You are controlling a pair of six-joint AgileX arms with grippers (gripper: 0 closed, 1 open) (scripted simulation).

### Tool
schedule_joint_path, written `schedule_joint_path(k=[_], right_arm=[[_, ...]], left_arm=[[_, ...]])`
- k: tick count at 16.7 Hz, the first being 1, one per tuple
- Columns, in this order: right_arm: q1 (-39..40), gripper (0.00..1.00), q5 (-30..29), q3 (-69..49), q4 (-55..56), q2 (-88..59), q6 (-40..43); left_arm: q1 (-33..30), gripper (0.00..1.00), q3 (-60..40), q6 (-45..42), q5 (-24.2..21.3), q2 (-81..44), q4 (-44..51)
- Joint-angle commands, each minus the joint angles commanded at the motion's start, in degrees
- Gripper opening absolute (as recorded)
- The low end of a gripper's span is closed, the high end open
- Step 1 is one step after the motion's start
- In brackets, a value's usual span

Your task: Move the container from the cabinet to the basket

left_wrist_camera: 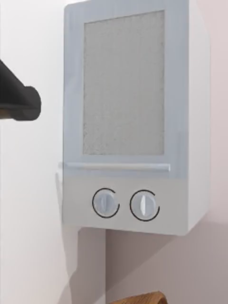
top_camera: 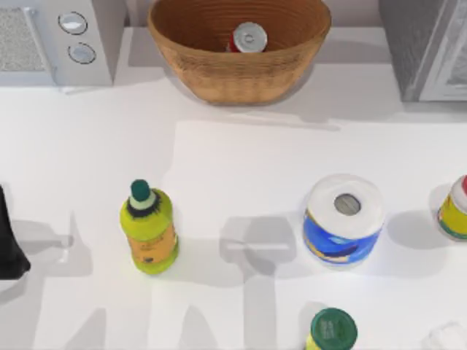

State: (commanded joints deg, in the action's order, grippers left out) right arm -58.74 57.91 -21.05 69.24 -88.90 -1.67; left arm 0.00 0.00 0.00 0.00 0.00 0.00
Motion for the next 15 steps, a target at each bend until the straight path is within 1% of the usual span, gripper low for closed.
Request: schedule_joint_path(k=[5, 8, 11, 15], right_arm=[[0.2, 1.0, 0.0, -0.4, -0.8, 0.2, 0.0], [-0.3, 1.0, 0.4, -5.7, -6.1, 0.4, 0.0], [-0.9, 1.0, 1.1, -15.0, -16.4, 1.0, -0.1], [-1.4, 1.0, 1.7, -31.5, -35.7, 2.9, -0.1]], left_arm=[[0.0, 1.0, 0.0, 0.0, 0.0, 0.0, 0.0], [0.0, 1.0, 0.0, 0.0, 0.0, 0.0, 0.0], [0.0, 1.0, 0.0, 0.0, 0.0, 0.0, 0.0], [0.0, 1.0, 0.0, 0.0, 0.0, 0.0, 0.0]])
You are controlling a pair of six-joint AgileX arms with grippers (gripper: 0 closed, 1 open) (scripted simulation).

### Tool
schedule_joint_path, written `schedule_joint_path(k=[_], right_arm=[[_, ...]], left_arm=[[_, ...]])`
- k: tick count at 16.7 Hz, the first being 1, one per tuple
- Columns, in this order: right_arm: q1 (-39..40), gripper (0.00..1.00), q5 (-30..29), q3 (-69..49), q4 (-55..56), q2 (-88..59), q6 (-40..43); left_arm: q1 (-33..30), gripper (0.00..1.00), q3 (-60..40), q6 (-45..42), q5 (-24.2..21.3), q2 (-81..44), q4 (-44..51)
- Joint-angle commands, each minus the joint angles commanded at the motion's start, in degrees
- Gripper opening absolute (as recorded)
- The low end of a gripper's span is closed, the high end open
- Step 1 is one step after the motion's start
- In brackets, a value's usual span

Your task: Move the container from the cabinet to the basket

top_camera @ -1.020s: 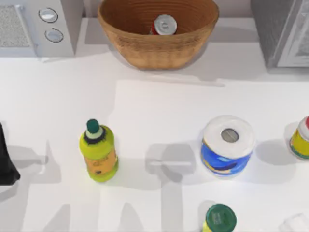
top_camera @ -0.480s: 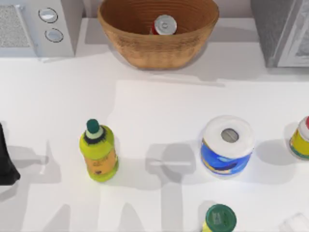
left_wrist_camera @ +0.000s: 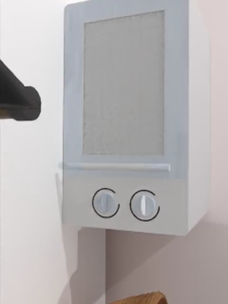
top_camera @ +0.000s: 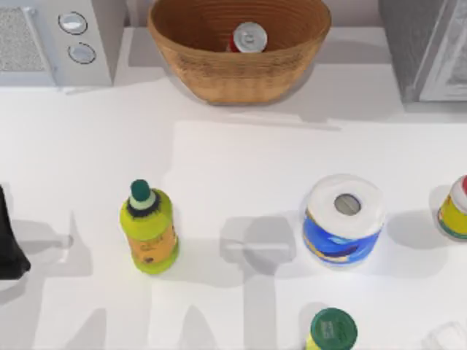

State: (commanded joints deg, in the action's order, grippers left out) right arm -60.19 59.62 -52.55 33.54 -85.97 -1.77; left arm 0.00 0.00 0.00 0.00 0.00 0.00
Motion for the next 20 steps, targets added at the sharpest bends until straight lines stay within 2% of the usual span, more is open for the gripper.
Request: schedule_joint_path(k=[6, 10, 14, 20], right_arm=[[-0.2, 1.0, 0.3, -26.6, -31.8, 4.3, 0.0], [0.2, 1.0, -0.1, -40.4, -48.1, 7.4, 0.1], [0.5, 1.0, -0.5, -47.0, -55.1, 9.1, 0.1], [0.4, 1.0, -0.5, -47.4, -55.2, 9.1, 0.1]], left_arm=[[0.0, 1.0, 0.0, 0.0, 0.0, 0.0, 0.0], [0.0, 1.0, 0.0, 0.0, 0.0, 0.0, 0.0], [0.0, 1.0, 0.0, 0.0, 0.0, 0.0, 0.0], [0.0, 1.0, 0.0, 0.0, 0.0, 0.0, 0.0]])
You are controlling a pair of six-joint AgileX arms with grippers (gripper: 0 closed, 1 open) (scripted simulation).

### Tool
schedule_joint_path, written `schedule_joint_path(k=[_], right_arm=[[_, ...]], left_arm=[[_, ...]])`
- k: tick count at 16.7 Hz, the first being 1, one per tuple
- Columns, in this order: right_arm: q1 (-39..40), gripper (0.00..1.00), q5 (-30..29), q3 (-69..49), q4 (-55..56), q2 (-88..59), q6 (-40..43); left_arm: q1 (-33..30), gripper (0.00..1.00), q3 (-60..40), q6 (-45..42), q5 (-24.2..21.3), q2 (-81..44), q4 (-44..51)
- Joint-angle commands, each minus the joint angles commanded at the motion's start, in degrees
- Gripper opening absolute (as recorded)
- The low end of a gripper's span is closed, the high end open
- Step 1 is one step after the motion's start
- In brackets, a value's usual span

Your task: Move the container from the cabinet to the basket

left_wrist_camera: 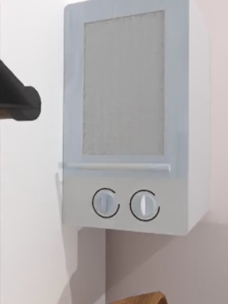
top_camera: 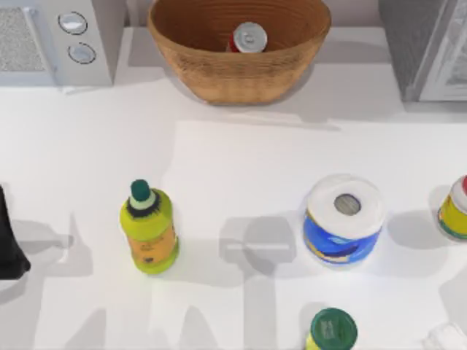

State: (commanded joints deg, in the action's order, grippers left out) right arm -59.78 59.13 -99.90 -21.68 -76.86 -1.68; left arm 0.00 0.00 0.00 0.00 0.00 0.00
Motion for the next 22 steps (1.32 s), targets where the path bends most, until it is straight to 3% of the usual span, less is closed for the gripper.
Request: schedule_joint_path(k=[3, 6, 10, 17, 20, 22], right_arm=[[3.6, 1.0, -3.6, -0.6, -0.1, -0.1, 0.1], [12.0, 1.0, -12.0, -1.5, -0.5, -0.3, 0.2], [29.5, 1.0, -29.5, -2.2, -1.5, -0.6, 0.4], [66.4, 1.0, -66.4, -0.8, -2.9, 0.9, 0.5], [78.0, 1.0, -77.9, 0.2, -3.3, 1.9, 0.6], [82.6, 1.0, -82.6, 0.8, -3.4, 2.4, 0.6]], left_arm=[[0.0, 1.0, 0.0, 0.0, 0.0, 0.0, 0.0], [0.0, 1.0, 0.0, 0.0, 0.0, 0.0, 0.0], [0.0, 1.0, 0.0, 0.0, 0.0, 0.0, 0.0], [0.0, 1.0, 0.0, 0.0, 0.0, 0.0, 0.0], [0.0, 1.0, 0.0, 0.0, 0.0, 0.0, 0.0], [0.0, 1.0, 0.0, 0.0, 0.0, 0.0, 0.0]])
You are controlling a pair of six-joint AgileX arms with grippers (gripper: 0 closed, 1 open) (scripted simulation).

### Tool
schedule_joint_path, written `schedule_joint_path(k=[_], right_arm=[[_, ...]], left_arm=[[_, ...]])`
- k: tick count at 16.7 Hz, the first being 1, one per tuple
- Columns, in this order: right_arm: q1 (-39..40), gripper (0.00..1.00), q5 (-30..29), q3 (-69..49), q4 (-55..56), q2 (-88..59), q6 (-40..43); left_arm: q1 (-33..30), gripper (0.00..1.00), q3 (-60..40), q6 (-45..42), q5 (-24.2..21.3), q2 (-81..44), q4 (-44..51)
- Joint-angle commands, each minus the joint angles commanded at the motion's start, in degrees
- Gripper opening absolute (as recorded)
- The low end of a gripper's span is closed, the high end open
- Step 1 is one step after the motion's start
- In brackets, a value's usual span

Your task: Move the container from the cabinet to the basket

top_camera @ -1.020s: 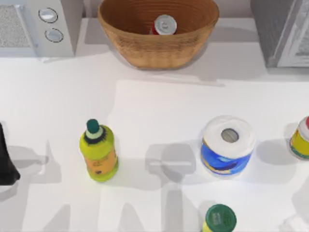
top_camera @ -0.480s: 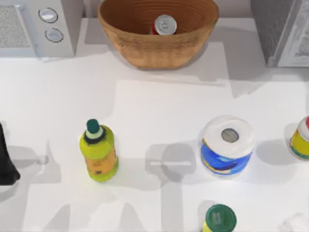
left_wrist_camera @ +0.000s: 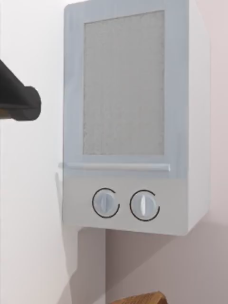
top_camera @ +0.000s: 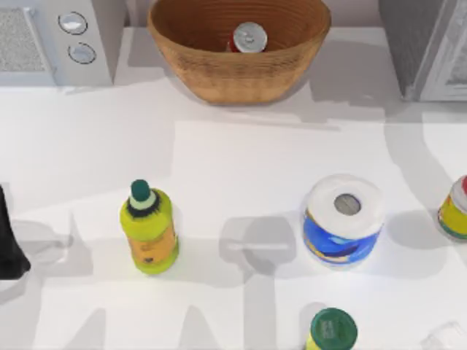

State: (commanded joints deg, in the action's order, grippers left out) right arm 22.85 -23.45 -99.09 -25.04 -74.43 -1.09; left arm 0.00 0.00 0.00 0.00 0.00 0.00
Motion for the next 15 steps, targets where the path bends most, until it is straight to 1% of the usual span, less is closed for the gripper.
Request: schedule_joint_path(k=[1, 3, 6, 7, 9, 15], right_arm=[[1.4, 1.0, -1.4, 0.2, 0.0, 0.2, 0.0], [2.4, 1.0, -2.4, 0.4, -0.1, 0.4, 0.0], [2.4, 1.0, -2.4, 0.4, -0.1, 0.4, 0.0], [1.1, 1.0, -3.5, 0.0, -0.5, 1.7, 0.7], [0.6, 1.0, -3.0, -0.7, -0.2, 0.7, 0.7], [-3.5, 1.0, 1.0, -5.9, 2.1, -6.7, 0.6]], left_arm=[[0.0, 1.0, 0.0, 0.0, 0.0, 0.0, 0.0], [0.0, 1.0, 0.0, 0.0, 0.0, 0.0, 0.0], [0.0, 1.0, 0.0, 0.0, 0.0, 0.0, 0.0], [0.0, 1.0, 0.0, 0.0, 0.0, 0.0, 0.0], [0.0, 1.0, 0.0, 0.0, 0.0, 0.0, 0.0], [0.0, 1.0, 0.0, 0.0, 0.0, 0.0, 0.0]])
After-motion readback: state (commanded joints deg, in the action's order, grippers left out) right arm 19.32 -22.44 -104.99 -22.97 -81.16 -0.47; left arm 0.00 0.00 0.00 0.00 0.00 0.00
